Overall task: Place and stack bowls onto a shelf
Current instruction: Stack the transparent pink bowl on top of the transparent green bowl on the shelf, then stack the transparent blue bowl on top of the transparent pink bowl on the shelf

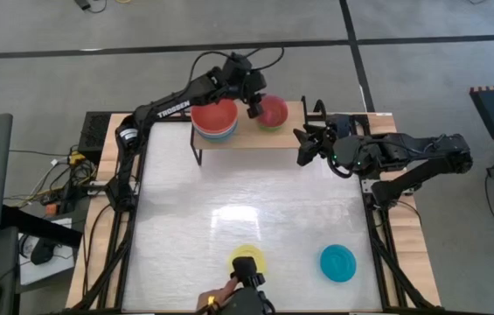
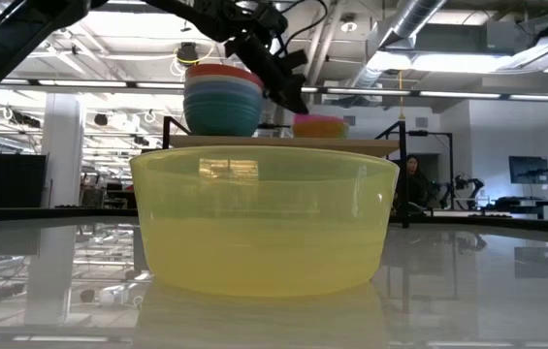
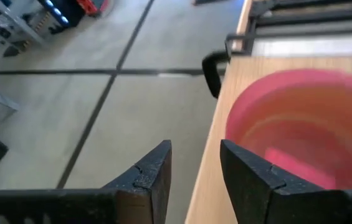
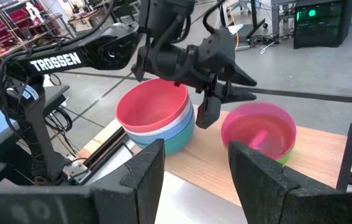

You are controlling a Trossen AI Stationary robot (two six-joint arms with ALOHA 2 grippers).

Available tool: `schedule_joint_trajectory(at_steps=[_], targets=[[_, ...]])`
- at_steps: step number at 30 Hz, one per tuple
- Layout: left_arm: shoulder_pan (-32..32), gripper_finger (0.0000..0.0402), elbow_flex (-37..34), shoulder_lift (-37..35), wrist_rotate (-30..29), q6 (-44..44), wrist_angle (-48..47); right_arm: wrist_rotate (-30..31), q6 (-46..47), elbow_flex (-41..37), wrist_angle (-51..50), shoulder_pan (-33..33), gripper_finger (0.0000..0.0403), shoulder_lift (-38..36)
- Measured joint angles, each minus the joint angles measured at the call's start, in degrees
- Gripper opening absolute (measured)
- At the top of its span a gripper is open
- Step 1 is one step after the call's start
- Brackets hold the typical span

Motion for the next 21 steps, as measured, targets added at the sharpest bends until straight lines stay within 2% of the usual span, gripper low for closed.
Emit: schedule_joint_trajectory(at_steps=[12,16,21], targets=[[0.1,0.0122,1.2,0.1,-3.4,1.9,-1.6,0.0,0.0,0.0,0.0,0.0,0.0203,0.0],[0.1,0.0122,4.8,0.0,-3.3,1.0,-2.4,0.0,0.1,0.0,0.0,0.1,0.0203,0.0],[-0.1,0.0122,12.5,0.0,-2.2,-0.5,-9.3,-0.2,1.1,0.0,-2.4,1.0,0.0203,-0.3]])
